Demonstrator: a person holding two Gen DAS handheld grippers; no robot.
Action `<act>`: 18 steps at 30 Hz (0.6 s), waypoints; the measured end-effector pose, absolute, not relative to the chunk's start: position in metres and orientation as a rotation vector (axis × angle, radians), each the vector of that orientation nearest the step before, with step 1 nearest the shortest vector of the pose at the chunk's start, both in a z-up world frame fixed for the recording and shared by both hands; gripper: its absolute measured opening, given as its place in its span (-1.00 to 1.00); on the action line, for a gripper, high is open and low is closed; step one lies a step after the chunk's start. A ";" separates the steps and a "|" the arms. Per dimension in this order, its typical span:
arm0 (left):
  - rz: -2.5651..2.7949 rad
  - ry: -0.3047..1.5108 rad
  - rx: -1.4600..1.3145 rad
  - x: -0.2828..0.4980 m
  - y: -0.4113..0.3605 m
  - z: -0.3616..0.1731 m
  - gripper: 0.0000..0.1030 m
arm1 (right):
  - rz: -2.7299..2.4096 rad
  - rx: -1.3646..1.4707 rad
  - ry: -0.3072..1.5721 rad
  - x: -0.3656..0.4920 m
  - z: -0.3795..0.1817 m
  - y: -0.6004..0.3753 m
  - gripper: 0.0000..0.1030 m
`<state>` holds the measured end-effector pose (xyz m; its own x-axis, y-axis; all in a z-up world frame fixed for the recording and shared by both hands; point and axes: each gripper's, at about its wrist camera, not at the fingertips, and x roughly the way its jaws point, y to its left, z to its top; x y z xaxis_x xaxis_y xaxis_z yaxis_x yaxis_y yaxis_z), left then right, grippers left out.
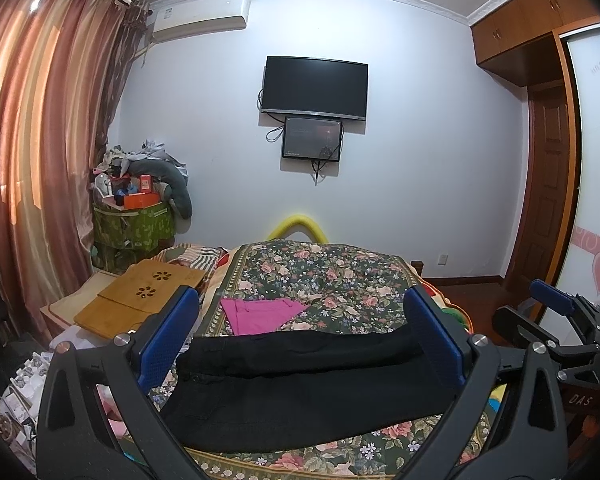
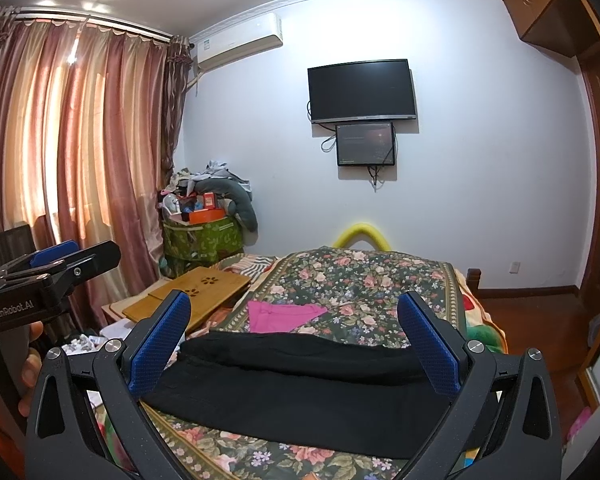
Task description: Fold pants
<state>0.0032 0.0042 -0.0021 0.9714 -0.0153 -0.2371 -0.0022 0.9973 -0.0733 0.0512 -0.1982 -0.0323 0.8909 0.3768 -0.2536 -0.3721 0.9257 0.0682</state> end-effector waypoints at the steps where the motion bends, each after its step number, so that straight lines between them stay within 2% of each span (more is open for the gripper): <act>1: -0.007 0.239 -0.073 0.002 0.004 -0.002 1.00 | 0.389 0.019 0.267 0.051 -0.032 -0.199 0.99; 18: -0.009 0.237 -0.076 0.002 0.003 -0.002 1.00 | 0.385 0.018 0.269 0.052 -0.032 -0.198 0.99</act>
<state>0.0017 0.0034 -0.0019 0.9719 -0.0177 -0.2346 -0.0004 0.9971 -0.0766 0.0522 -0.1983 -0.0317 0.8917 0.3732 -0.2560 -0.3684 0.9271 0.0684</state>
